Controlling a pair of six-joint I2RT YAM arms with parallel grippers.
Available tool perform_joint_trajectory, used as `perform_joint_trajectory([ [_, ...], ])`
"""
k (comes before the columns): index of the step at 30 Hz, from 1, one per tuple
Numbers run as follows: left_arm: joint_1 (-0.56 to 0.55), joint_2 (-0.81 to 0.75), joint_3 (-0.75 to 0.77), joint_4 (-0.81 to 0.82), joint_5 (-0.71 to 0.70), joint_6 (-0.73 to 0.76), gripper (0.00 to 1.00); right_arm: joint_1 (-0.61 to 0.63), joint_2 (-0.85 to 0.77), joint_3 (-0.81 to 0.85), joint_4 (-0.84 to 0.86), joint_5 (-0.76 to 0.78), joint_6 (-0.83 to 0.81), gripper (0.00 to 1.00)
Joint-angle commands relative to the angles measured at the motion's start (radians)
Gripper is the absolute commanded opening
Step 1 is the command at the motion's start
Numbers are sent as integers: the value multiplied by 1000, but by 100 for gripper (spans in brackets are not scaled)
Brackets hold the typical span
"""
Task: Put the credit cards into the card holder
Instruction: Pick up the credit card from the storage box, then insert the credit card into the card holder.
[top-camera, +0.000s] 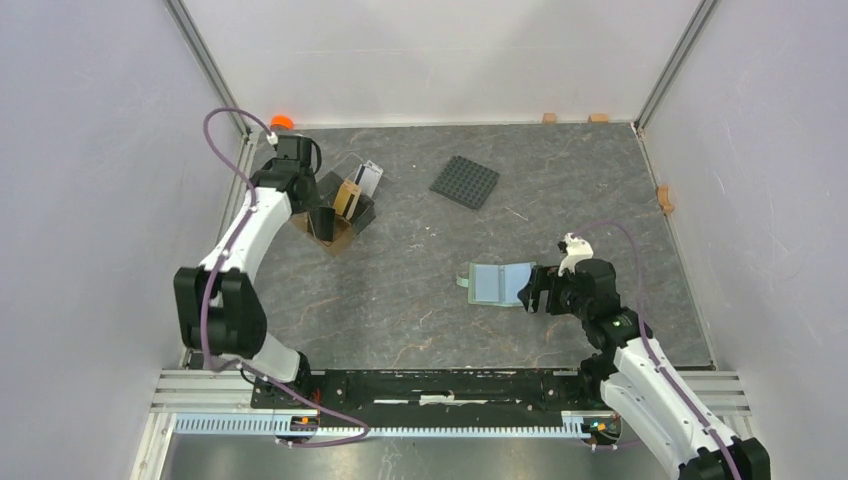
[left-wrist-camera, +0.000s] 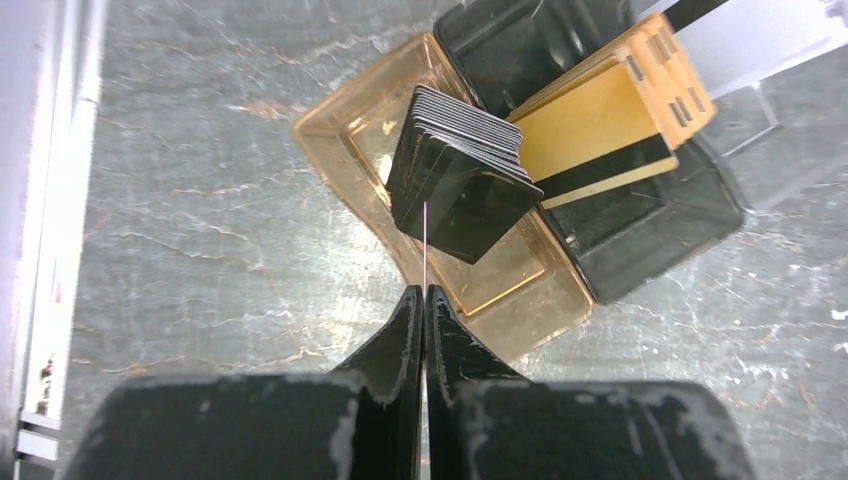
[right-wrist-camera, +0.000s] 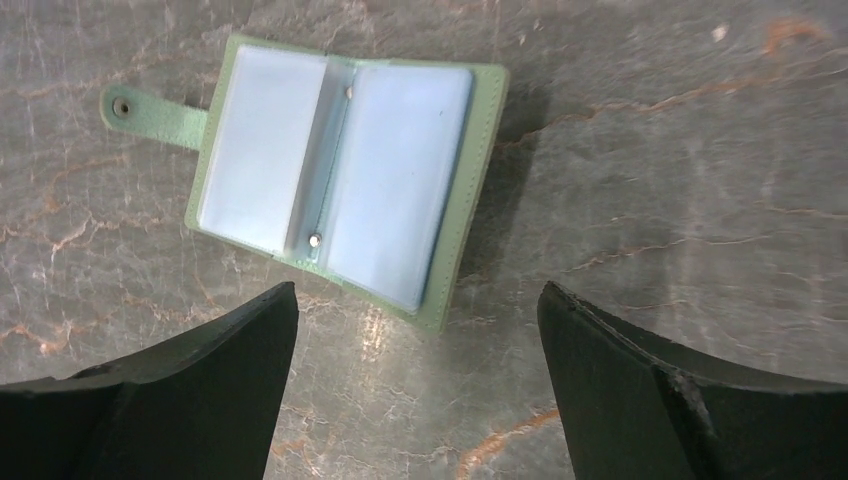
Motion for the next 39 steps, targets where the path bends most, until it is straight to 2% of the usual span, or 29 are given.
perform_joint_trajectory([
  [1, -2, -180, -38, 17, -13, 84, 2, -3, -45, 114, -68, 110, -26, 94],
  [3, -3, -243, -75, 65, 61, 97, 2, -3, -62, 151, -102, 132, -40, 94],
  [6, -13, -339, -130, 161, 273, 102, 2, -2, -90, 210, -120, 112, -67, 94],
  [10, -71, -403, -166, 250, 576, 122, 2, -3, -96, 275, -73, -131, -100, 94],
  [15, -237, -378, -170, 295, 955, 144, 2, -3, -80, 298, 94, -501, -13, 94],
  [19, -399, -347, -202, 413, 1147, 82, 2, -2, -57, 276, 195, -618, 80, 93],
  [22, -491, -332, -261, 561, 1218, -14, 2, -1, -46, 231, 278, -674, 154, 87],
  [28, -581, -298, -290, 658, 1258, -92, 2, 3, -70, 138, 536, -731, 361, 76],
  [31, -597, -304, -318, 749, 1257, -136, 2, 8, -57, 135, 538, -736, 365, 66],
  [36, -603, -304, -336, 798, 1231, -165, 2, 35, -37, 124, 579, -744, 384, 61],
  [39, -608, -294, -345, 833, 1229, -187, 2, 67, -15, 116, 619, -736, 405, 55],
])
